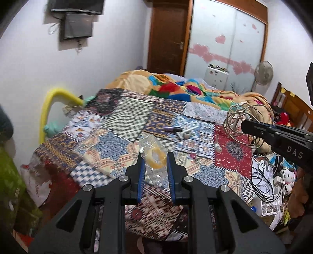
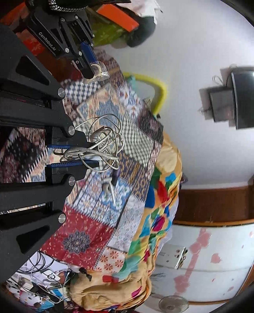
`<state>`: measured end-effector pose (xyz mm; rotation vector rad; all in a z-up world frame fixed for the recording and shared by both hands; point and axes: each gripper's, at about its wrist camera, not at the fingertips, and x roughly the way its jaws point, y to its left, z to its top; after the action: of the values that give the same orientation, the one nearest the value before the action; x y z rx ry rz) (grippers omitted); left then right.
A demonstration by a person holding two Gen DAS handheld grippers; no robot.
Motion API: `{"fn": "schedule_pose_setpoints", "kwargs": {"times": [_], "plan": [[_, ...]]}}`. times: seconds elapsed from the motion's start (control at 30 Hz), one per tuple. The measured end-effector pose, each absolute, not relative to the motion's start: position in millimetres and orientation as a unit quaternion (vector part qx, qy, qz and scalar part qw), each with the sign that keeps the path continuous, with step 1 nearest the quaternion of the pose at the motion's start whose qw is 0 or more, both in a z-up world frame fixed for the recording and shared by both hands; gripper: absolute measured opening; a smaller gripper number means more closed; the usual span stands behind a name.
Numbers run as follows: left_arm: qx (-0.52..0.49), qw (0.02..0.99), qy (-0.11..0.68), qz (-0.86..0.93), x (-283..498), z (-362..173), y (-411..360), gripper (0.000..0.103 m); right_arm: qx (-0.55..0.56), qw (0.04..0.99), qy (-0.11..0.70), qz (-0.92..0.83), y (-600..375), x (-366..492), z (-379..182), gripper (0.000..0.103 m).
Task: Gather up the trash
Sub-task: 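Carry the earphone cable and plastic bag over the white bin with both tools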
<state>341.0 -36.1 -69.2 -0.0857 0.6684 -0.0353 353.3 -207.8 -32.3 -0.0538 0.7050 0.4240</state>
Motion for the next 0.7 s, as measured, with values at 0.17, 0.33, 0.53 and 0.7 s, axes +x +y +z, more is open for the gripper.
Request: {"fn": "schedule_pose_setpoints", "kwargs": {"times": [0.17,0.33,0.53,0.7], "plan": [[-0.044,0.945,0.321,0.030,302.5,-62.3,-6.7,0.020,-0.047,0.906,0.334,0.254,-174.1,325.3,-28.8,0.009],[-0.057,0.944,0.314,0.085,261.3,-60.2,30.7,0.020,-0.074,0.889,0.331,0.306,-131.2,297.1,-33.3,0.009],[-0.088,0.933,0.321,0.134,221.8,-75.2,77.7,0.020,-0.100,0.863,0.337,0.364,-77.6,268.5,-46.1,0.010],[-0.114,0.917,0.342,0.171,195.6,-101.3,122.1,0.020,-0.124,0.839,0.352,0.397,-33.0,250.7,-63.6,0.010]]}}
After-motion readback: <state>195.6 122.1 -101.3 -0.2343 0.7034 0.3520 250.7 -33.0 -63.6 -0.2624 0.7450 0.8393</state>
